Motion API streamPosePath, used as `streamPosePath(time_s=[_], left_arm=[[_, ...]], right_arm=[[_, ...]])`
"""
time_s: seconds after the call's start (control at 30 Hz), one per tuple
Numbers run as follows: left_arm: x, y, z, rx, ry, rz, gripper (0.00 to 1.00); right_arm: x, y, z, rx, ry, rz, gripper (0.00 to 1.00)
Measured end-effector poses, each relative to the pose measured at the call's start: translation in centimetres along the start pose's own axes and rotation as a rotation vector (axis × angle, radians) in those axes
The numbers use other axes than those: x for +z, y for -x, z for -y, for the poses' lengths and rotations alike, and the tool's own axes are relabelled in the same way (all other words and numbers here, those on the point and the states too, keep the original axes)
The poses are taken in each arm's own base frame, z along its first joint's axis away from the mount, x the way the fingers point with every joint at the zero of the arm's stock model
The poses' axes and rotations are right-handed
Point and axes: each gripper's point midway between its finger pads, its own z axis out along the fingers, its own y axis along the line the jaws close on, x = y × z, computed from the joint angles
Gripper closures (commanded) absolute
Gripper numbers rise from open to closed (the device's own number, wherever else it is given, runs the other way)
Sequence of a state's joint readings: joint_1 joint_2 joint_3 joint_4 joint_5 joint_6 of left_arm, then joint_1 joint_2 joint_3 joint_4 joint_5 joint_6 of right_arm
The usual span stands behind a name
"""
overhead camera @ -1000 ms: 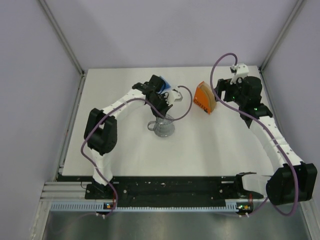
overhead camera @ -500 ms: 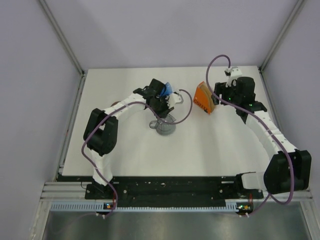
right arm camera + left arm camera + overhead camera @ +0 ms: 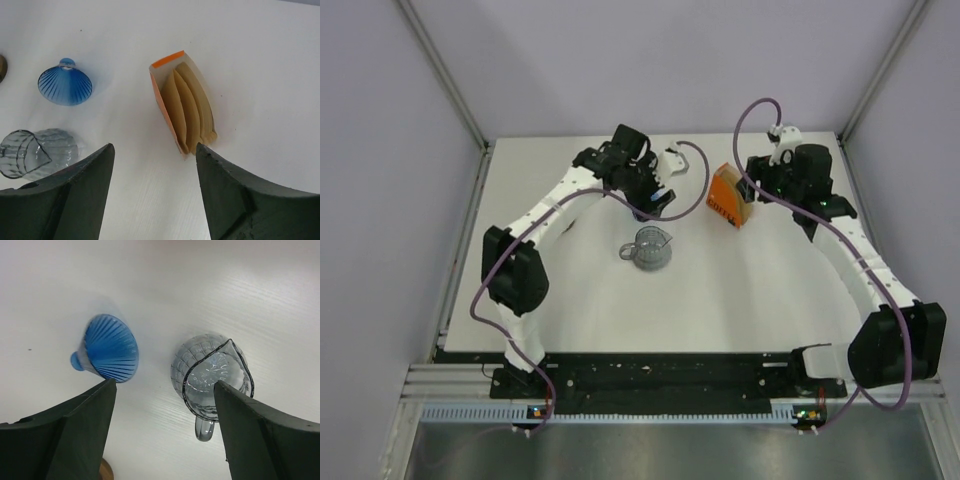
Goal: Place the coffee filter in the dripper
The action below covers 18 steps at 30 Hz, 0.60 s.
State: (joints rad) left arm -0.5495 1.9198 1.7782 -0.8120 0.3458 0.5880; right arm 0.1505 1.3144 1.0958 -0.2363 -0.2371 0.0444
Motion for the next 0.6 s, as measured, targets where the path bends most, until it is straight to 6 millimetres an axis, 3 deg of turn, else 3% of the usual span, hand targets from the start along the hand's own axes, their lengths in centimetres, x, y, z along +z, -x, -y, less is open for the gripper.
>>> streamPosePath(time_s=[0.13,0.27,0.37,0.47,0.6], left_arm=[[-3.9,3.2,-1.5,-0.077,0.099,0.083,0.12],[-6.0,2.7,-6.6,-0.271,0.3,0.108,0.11],[-6.2,0.4,-11.5,-0.435,0.423,0.097,0.11],[-5.8,-4.1,-15.5,-0.578,0.479,0.063,0.11],[-6.7,-10.4,-18.2,-0.716,0.533,-0.001,0.13]], right_arm=[[-0.1,2.1,-2.1,-0.027,0.052,0.037,0.32],[0.0,2.9,-3.4,-0.035,0.093,0.049,0.31],[0.3,2.5,-3.6,-0.027,0.105,0.032,0.3],[0.4,2.0,-3.7,-0.024,0.111,0.016,0.29],[0.3,1.9,-3.7,-0.023,0.112,0.012,0.29]])
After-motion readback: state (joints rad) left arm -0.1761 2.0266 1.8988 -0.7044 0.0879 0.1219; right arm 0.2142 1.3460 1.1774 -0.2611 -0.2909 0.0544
